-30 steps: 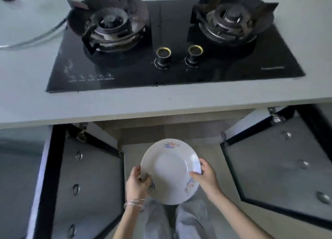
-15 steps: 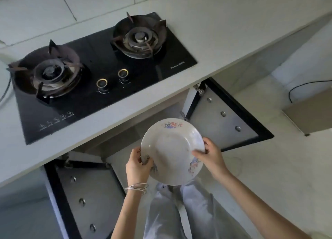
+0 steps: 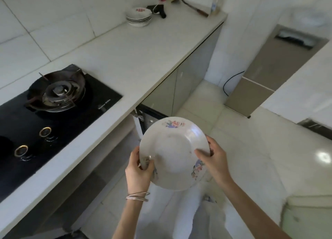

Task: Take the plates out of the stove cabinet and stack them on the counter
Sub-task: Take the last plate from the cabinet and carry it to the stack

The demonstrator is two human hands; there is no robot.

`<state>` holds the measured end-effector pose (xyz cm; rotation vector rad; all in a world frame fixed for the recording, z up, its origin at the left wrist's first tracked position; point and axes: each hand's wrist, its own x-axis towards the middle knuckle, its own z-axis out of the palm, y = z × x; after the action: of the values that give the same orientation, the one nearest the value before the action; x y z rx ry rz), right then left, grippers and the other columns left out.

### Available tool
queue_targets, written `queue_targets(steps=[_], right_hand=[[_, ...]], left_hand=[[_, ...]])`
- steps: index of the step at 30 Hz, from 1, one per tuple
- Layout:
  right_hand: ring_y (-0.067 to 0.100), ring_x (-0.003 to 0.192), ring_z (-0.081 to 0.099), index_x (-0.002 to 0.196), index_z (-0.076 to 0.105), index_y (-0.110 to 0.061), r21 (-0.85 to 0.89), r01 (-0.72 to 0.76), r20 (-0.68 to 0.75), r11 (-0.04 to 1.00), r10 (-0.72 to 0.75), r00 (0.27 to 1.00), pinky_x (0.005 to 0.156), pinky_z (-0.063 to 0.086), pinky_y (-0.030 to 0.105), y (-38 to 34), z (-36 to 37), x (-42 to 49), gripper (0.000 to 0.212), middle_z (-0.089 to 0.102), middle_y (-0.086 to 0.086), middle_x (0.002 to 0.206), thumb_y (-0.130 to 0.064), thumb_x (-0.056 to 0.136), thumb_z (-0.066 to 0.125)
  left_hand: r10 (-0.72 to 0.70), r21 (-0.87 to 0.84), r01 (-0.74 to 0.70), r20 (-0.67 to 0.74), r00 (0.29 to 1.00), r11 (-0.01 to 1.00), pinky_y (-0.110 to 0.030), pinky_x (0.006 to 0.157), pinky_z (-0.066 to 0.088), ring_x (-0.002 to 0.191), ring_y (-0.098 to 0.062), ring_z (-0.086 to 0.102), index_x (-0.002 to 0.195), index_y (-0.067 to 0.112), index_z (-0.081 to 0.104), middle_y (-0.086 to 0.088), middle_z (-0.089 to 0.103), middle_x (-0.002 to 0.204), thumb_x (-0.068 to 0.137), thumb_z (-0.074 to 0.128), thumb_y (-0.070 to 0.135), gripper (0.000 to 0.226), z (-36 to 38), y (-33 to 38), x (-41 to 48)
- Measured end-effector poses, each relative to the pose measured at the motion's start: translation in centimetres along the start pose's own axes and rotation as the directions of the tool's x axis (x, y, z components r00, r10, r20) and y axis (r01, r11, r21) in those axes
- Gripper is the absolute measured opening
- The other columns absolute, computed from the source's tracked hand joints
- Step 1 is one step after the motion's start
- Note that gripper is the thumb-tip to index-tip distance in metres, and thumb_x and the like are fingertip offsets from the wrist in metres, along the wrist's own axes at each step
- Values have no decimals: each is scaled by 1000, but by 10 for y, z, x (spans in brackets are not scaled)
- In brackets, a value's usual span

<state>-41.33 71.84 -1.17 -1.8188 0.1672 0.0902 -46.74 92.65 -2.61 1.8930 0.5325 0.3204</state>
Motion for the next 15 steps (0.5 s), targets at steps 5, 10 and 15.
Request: queue_targets(steps=[5, 10, 15], right_hand=[[10, 84, 67, 115, 59, -26, -9, 21, -57, 1000, -22, 998, 65, 56, 25, 6, -75, 40, 49, 69, -6, 99, 1, 75, 67], [1, 81, 64, 119, 59, -22, -49, 72, -58, 996, -75, 996, 65, 51, 14, 6, -152, 92, 50, 68, -11, 98, 2, 75, 66], [1, 81, 64, 122, 56, -22, -66, 107, -40, 992, -109, 993, 64, 52, 15, 3, -213, 144, 52, 67, -10, 100, 1, 76, 64]], left_hand=[[38, -14, -38, 30, 999, 999, -20, 73, 45, 81, 3, 54, 117, 22, 53, 21, 56, 93, 72, 74, 14, 50, 81, 37, 4], [54, -20, -54, 20, 998, 998, -22, 74, 44, 82, -11, 57, 119, 17, 54, 14, 59, 94, 72, 72, 13, 50, 165, 78, 7], [68, -36, -68, -9, 998, 997, -10, 67, 44, 76, 1, 58, 117, 15, 55, 19, 60, 88, 66, 67, 19, 52, 231, 116, 14]])
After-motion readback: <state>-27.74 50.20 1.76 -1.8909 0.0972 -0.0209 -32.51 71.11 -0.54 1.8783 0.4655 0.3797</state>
